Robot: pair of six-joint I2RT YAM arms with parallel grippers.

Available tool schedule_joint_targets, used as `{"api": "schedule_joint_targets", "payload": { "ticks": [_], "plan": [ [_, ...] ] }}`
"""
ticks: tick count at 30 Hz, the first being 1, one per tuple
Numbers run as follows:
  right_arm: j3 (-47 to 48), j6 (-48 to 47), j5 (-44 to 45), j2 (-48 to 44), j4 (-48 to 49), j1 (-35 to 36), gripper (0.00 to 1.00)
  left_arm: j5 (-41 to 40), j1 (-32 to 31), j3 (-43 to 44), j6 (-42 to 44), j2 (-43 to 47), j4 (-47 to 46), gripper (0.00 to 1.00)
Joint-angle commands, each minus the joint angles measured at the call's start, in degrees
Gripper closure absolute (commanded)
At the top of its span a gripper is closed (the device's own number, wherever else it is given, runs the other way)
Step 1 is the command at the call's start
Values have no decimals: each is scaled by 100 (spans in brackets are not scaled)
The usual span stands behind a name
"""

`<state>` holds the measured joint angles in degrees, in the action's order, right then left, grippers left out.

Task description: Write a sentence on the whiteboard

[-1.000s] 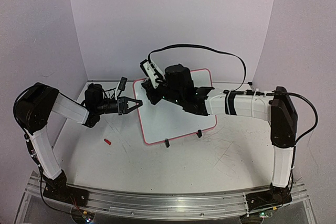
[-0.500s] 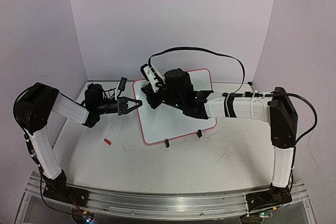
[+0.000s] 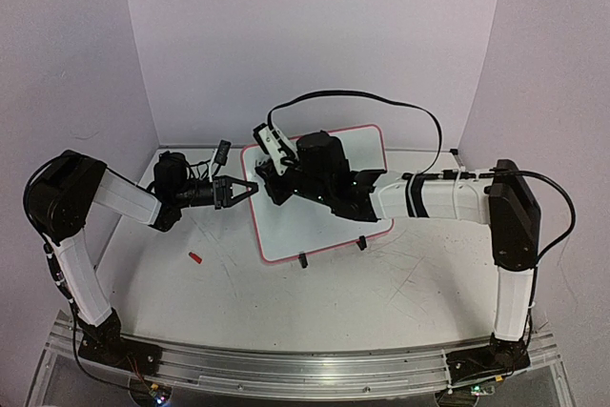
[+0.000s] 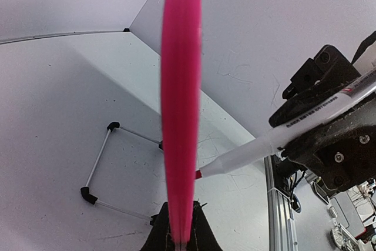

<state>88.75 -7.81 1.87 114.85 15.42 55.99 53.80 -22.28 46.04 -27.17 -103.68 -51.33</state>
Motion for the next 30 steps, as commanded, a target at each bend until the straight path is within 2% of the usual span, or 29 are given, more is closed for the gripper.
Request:
{"api": "schedule_joint_targets", "payload": {
  "ticks": [1, 15, 20, 30],
  "plan": [
    [-9, 62, 52, -279, 79, 9, 100, -54, 29, 108, 317, 216, -73, 100],
    [-278, 175, 125, -365, 100, 40, 100, -54, 27, 124, 308, 220, -62, 100],
    [-94, 117, 77, -371, 122, 42, 100, -54, 29, 124, 308, 201, -67, 100],
    [-230, 232, 65, -719, 400, 33, 100, -53, 28, 115, 308, 207, -61, 100]
  ]
}}
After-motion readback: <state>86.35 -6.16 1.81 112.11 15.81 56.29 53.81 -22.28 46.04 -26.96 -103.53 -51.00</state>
